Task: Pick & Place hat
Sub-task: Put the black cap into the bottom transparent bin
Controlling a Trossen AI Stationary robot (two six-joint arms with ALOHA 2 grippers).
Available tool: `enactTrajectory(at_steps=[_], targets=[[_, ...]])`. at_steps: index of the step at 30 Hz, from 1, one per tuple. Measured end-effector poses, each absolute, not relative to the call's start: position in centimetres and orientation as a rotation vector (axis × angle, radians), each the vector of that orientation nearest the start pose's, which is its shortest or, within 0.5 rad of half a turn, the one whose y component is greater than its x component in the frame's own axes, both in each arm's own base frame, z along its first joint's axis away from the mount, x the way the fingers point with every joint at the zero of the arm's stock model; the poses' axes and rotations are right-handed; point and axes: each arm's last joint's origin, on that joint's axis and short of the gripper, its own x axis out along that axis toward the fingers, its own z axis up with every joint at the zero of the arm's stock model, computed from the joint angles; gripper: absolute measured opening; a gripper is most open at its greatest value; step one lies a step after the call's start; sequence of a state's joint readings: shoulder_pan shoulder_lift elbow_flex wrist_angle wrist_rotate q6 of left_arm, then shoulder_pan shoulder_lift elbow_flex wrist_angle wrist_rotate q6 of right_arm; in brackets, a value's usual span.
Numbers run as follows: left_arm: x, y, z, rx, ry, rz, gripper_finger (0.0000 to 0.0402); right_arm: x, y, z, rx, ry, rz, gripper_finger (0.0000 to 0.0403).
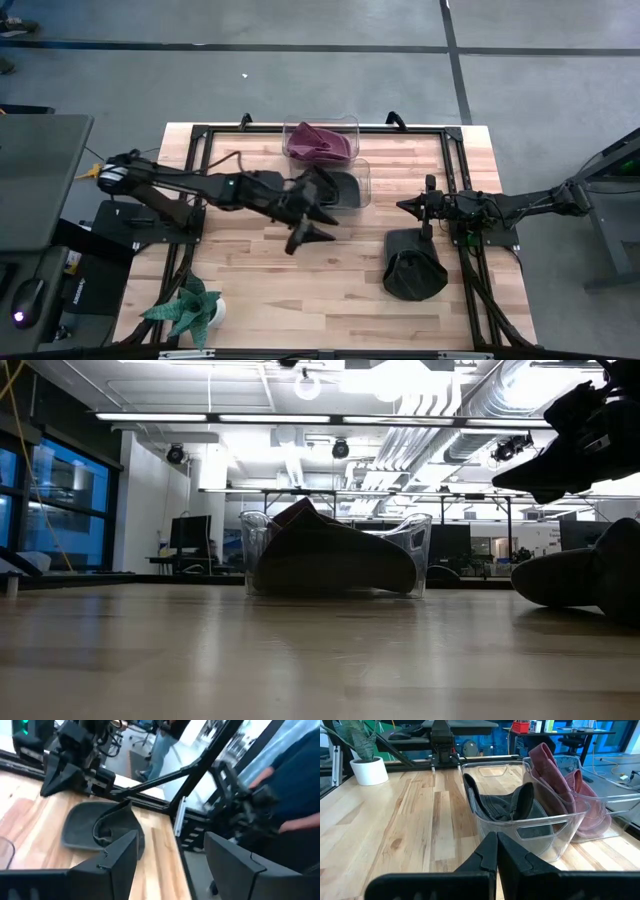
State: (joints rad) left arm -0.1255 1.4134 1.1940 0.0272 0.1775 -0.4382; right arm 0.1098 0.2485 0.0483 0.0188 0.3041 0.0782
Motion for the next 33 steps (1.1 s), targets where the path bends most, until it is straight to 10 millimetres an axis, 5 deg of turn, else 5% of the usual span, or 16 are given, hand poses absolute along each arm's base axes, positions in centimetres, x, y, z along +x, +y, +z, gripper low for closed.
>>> enactTrajectory(at_steps=[17, 33], targets=[[21.8, 1.1, 26.3, -0.636, 0.011, -0.142, 0.0218, 11.1, 0.4, 16.0, 0.038, 0.18, -0.201, 0.0], [16.3, 1.2, 19.4, -0.685, -0.166, -0.157, 0.0218, 11.1, 0.4, 16.0, 0.038, 0.184, -0.201, 0.0]])
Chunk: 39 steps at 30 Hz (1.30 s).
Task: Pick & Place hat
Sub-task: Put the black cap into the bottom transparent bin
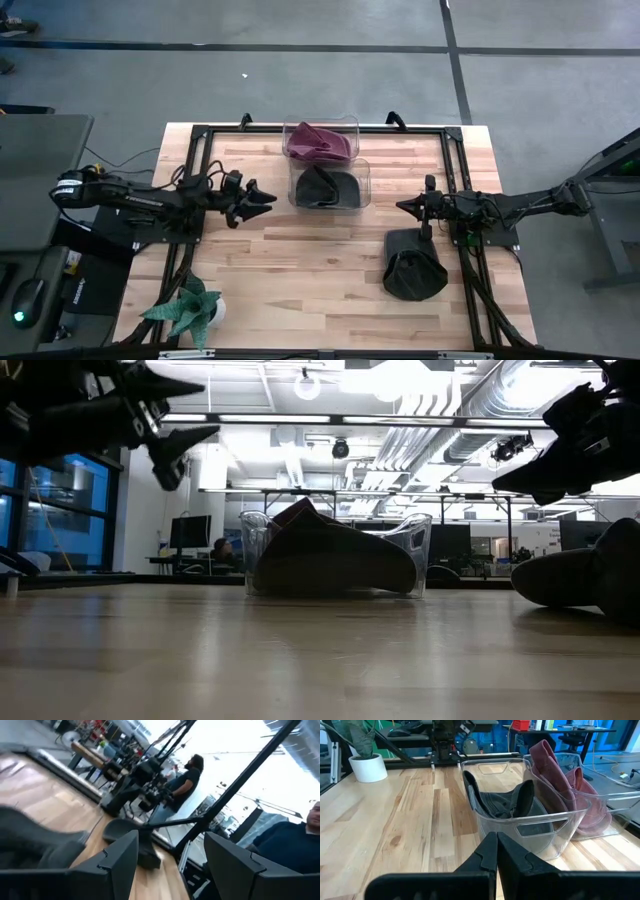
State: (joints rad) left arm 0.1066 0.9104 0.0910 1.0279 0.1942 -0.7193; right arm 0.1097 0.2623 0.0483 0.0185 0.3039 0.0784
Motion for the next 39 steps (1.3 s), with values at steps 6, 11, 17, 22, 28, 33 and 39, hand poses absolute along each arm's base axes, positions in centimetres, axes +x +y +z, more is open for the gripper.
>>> enactTrajectory(at_steps=[6, 11, 17, 22, 28, 33, 39], targets=[[15.5, 1.1, 18.6, -0.698, -0.175, -0.158, 0.0218, 11.1, 0.4, 16.0, 0.038, 0.184, -0.201, 0.0], [14.5, 1.6, 18.7, -0.696, -0.233, -0.14, 0.0218, 11.1, 0.4, 16.0, 0.037, 0.184, -0.201, 0.0], [13.5, 2.1, 19.7, -0.701, -0.306, -0.156, 0.0218, 11.1, 0.4, 16.0, 0.037, 0.184, -0.201, 0.0], [12.9, 2.0, 20.1, -0.692, -0.311, -0.199, 0.0218, 11.1, 0.4, 16.0, 0.038, 0.184, -0.201, 0.0], [11.8, 1.7, 20.6, -0.674, -0.332, -0.243, 0.0218, 11.1, 0.4, 16.0, 0.038, 0.184, -0.201, 0.0], [10.5, 1.5, 21.3, -0.661, -0.415, -0.23, 0.0218, 11.1, 0.4, 16.0, 0.038, 0.184, -0.201, 0.0], [9.4, 1.3, 21.4, -0.659, -0.441, -0.226, 0.0218, 11.1, 0.4, 16.0, 0.038, 0.184, -0.201, 0.0]])
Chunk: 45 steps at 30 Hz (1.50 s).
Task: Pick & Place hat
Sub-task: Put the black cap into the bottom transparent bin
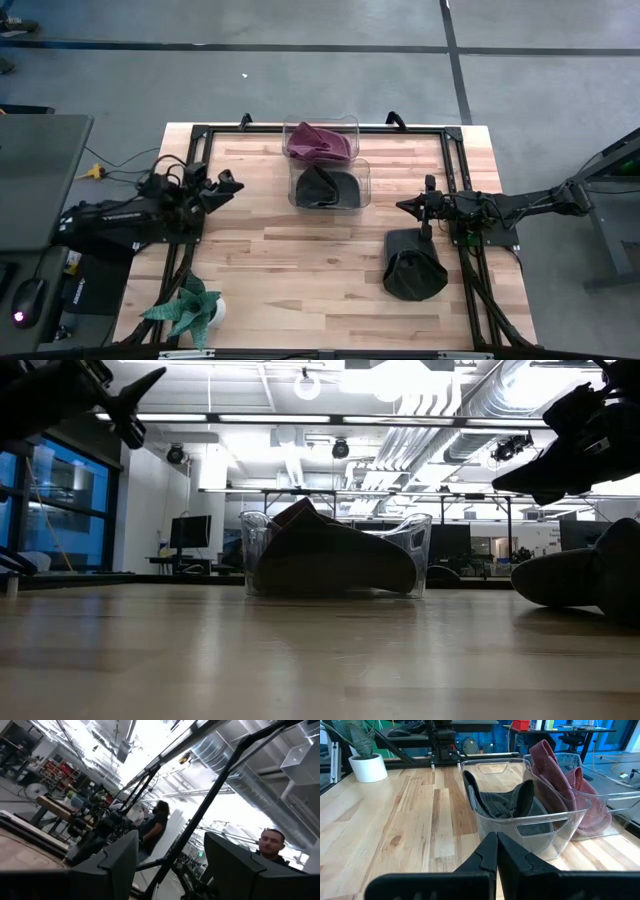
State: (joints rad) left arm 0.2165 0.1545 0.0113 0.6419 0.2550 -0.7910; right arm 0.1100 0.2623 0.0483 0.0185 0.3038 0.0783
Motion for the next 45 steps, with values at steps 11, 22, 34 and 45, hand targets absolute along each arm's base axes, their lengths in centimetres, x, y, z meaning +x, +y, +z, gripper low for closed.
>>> enactTrajectory(at_steps=[11, 22, 34, 45], targets=[[8.8, 1.3, 20.8, -0.739, -0.413, -0.165, 0.0218, 11.1, 0.4, 16.0, 0.037, 0.184, -0.201, 0.0], [8.9, 1.5, 20.6, -0.754, -0.403, -0.127, 0.0218, 11.1, 0.4, 16.0, 0.037, 0.184, -0.201, 0.0], [9.2, 1.5, 19.6, -0.779, -0.3, -0.08, 0.0218, 11.1, 0.4, 16.0, 0.038, 0.184, -0.201, 0.0], [9.6, 1.6, 17.9, -0.818, -0.138, -0.006, 0.0218, 11.1, 0.4, 16.0, 0.038, 0.184, -0.201, 0.0]])
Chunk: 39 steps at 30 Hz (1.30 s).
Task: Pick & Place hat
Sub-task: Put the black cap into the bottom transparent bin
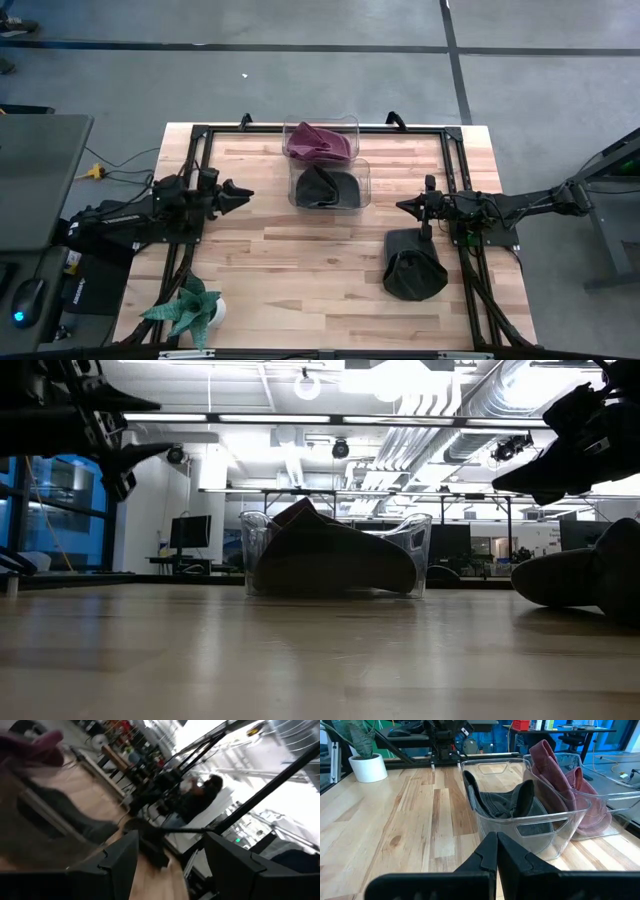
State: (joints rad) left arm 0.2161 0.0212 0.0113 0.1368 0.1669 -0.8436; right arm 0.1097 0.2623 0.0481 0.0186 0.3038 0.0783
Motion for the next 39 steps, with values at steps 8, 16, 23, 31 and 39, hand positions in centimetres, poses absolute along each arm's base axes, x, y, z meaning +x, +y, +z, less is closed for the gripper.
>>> enactTrajectory(at_steps=[8, 16, 23, 31, 39], targets=[[9.7, 1.6, 16.9, -0.839, -0.045, 0.037, 0.0218, 11.1, 0.4, 16.0, 0.038, 0.184, -0.201, 0.0], [9.7, 1.6, 17.0, -0.838, -0.049, 0.036, 0.0218, 11.1, 0.3, 16.0, 0.043, 0.183, -0.205, 0.0], [9.7, 1.6, 17.0, -0.838, -0.048, 0.037, 0.0218, 11.1, 0.4, 16.1, 0.319, 0.155, -0.196, 0.0], [9.7, 1.6, 17.0, -0.838, -0.048, 0.037, 0.0218, 10.7, -0.3, 20.7, 0.446, 0.244, -0.304, 0.0], [9.7, 1.6, 17.0, -0.838, -0.049, 0.038, 0.0218, 10.6, -1.1, 26.9, 0.59, 0.356, -0.431, 0.0]])
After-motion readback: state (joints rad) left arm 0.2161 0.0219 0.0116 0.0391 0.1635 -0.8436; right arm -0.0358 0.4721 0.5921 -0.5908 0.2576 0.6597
